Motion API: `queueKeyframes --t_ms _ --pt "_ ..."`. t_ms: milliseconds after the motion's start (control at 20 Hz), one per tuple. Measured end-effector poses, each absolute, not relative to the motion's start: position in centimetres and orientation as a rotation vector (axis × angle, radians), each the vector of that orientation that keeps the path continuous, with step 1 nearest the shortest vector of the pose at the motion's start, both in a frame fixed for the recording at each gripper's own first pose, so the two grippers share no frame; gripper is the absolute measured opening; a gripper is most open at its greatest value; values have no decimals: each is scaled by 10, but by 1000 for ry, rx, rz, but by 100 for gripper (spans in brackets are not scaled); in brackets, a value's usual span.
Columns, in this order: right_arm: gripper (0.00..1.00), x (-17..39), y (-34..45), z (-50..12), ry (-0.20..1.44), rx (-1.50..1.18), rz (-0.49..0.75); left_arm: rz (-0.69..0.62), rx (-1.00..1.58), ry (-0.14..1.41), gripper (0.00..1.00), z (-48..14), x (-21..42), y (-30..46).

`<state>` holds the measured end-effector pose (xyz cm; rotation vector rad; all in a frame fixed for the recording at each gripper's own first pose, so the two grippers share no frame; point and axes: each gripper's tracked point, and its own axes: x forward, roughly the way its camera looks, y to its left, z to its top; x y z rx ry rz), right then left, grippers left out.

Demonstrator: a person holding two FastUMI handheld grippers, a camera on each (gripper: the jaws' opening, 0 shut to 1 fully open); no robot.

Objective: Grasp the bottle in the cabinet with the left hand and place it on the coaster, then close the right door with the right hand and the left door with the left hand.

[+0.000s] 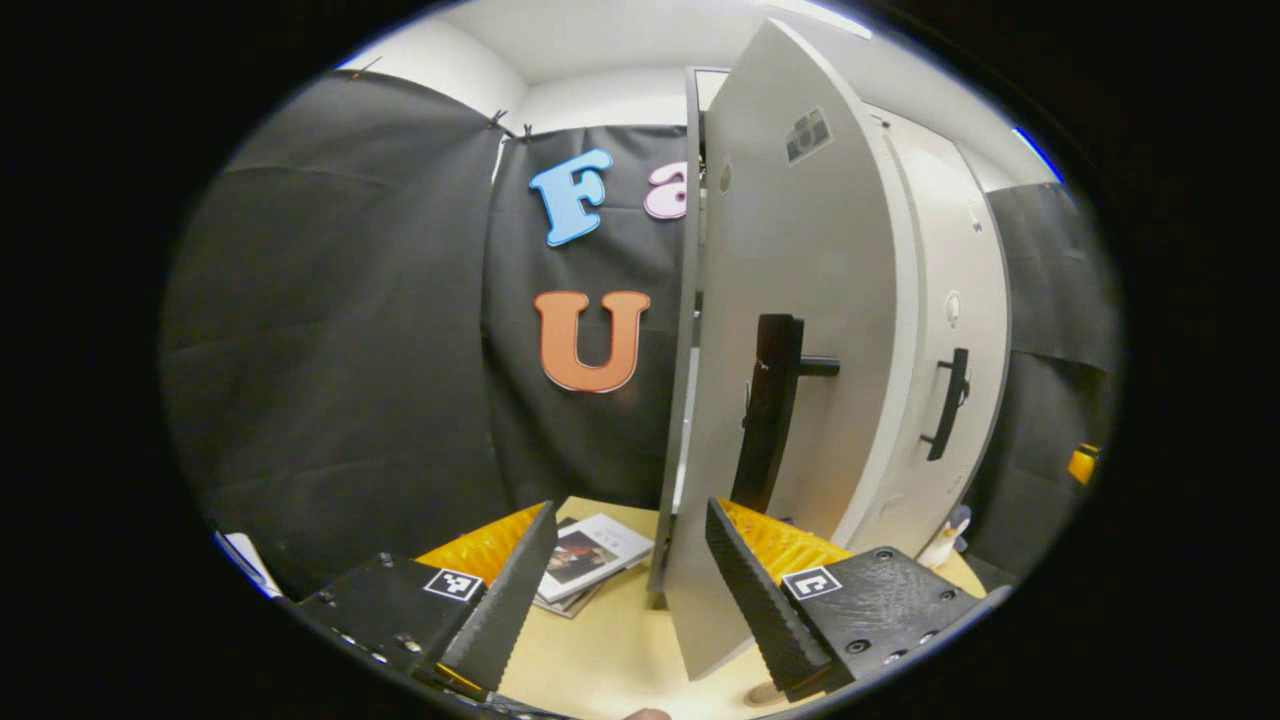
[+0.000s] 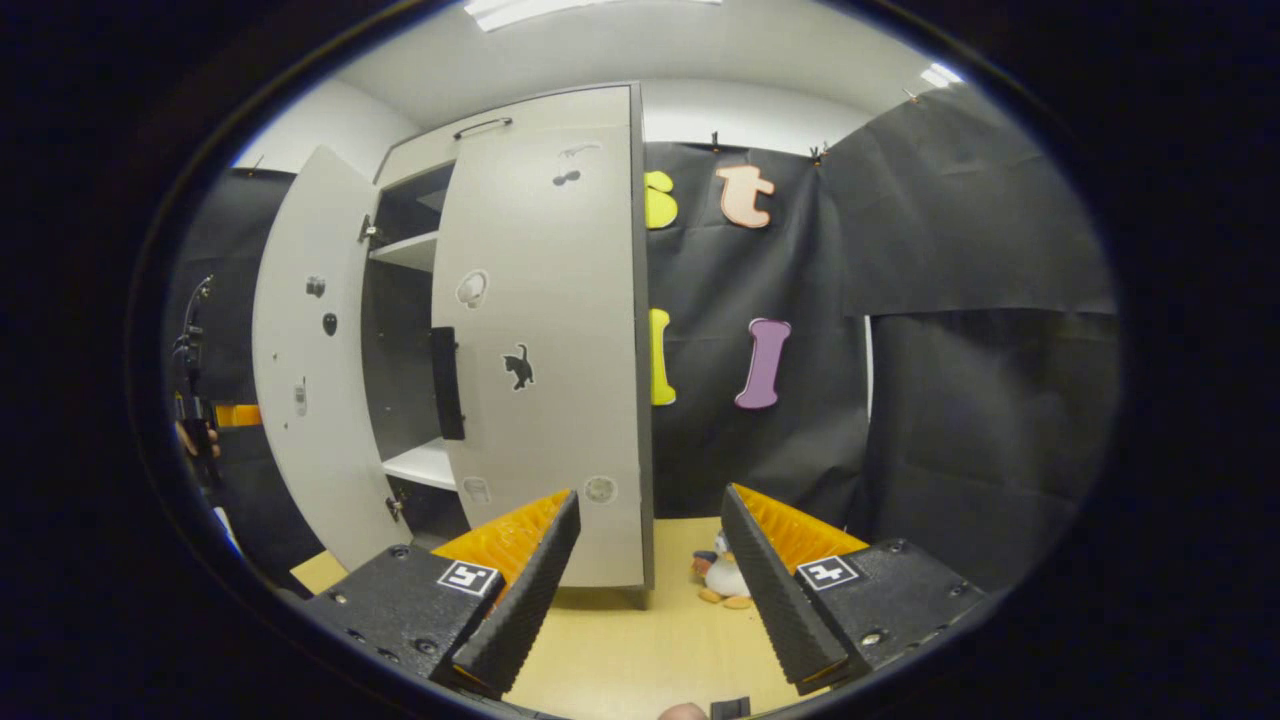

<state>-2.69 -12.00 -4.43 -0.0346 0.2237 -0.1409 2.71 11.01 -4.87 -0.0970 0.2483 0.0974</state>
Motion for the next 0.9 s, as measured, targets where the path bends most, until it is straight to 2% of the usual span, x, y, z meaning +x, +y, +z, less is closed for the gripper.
queueKeyframes --t_ms 50,100,450,500,550,700,750,800,900 --pt "89 -29 -123 -45 229 -36 -147 79 -101 242 100 -49 28 103" --pt "94 -32 -126 -44 227 -37 -152 60 -100 239 100 -50 31 96" --pt "94 -43 -140 -44 223 -34 -188 0 -167 217 99 -52 43 64" --pt "89 -44 -142 -45 225 -34 -194 -6 -168 215 100 -52 45 61" --pt "94 -44 -144 -44 223 -31 -199 -14 -167 214 100 -53 47 58" --pt "94 -45 -147 -41 211 -13 -213 -47 -204 220 100 -57 54 42" --pt "89 -45 -148 -39 210 -9 -216 -73 -222 225 100 -59 56 34" --pt "94 -46 -149 -38 208 -8 -218 -92 -233 227 100 -58 59 27" --pt "94 -47 -151 -36 201 -10 -226 -108 -215 225 100 -56 64 20"
